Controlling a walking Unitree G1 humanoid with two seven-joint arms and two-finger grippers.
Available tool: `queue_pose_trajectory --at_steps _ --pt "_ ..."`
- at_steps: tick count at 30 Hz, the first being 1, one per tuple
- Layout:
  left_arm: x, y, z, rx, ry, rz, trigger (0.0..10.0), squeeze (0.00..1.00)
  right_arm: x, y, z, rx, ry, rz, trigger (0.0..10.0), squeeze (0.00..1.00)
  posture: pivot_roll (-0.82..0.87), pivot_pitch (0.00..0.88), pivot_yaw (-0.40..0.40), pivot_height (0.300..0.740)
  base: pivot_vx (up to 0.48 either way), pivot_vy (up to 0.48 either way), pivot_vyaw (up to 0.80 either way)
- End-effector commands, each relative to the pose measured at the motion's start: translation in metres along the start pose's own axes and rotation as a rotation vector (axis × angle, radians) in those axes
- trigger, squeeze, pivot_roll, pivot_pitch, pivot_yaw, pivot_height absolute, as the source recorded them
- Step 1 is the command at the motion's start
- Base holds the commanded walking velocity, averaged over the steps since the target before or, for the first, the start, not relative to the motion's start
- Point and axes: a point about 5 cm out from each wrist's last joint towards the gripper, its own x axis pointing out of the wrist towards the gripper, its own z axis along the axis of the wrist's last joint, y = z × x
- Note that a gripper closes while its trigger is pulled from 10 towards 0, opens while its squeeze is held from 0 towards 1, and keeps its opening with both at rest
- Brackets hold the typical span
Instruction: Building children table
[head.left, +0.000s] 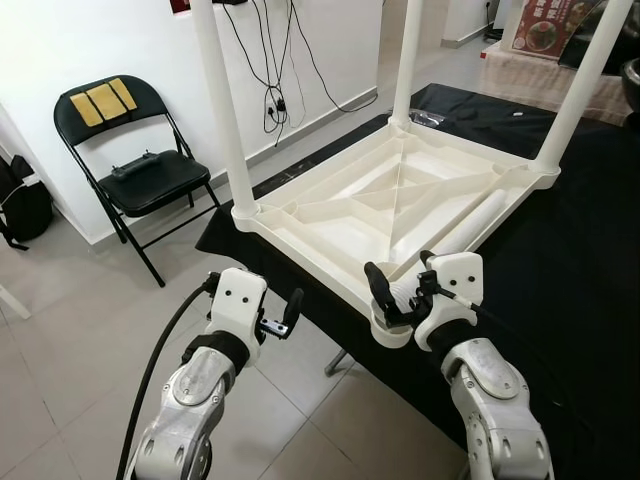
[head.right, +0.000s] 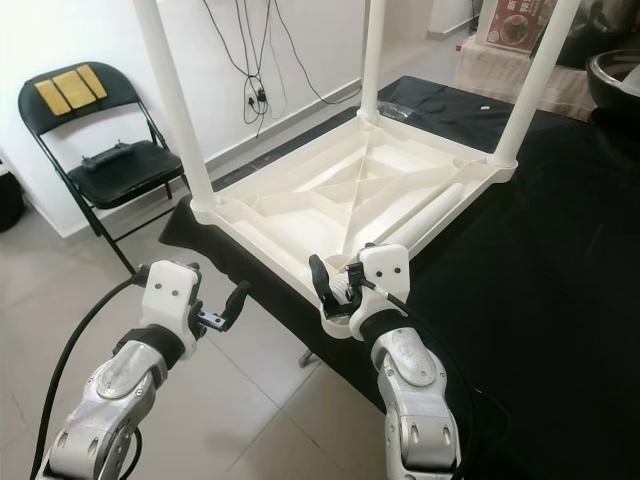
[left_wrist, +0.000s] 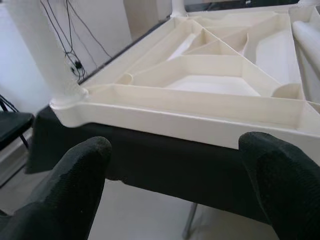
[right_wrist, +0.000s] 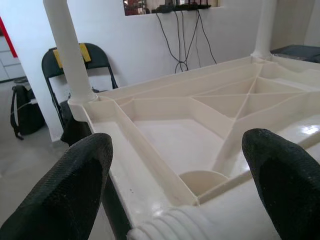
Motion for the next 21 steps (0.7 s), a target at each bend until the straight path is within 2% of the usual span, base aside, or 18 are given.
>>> queue_pose_trajectory --at_steps 1,5,14,20,21 --pt "0.000 0.005 -0.002 0.030 -0.001 0.020 10.0 0.00 0.002 0.007 -0.003 0.042 -0.008 0.019 10.0 0.00 -0.08 0.069 0.046 0.740 0.000 0.480 -0.80" --pt "0.002 0.004 0.000 0.044 -0.018 0.018 10.0 0.00 0.003 0.006 -0.002 0.053 -0.017 0.015 10.0 0.00 -0.09 0.068 0.045 0.740 0.000 0.000 -0.80" --pt "0.004 0.005 0.001 0.050 -0.031 0.019 10.0 0.00 0.010 0.006 0.007 0.002 -0.051 0.020 10.0 0.00 -0.08 0.064 0.043 0.740 0.000 0.000 -0.80" --pt "0.008 0.007 0.000 0.042 -0.029 0.024 10.0 0.00 0.014 0.006 0.013 -0.012 -0.070 0.011 10.0 0.00 -0.09 0.060 0.040 0.740 0.000 0.000 0.00" --pt "0.009 0.007 0.000 0.041 -0.029 0.026 10.0 0.00 0.015 0.005 0.014 -0.015 -0.070 0.012 10.0 0.00 -0.09 0.060 0.038 0.740 0.000 0.000 -0.80"
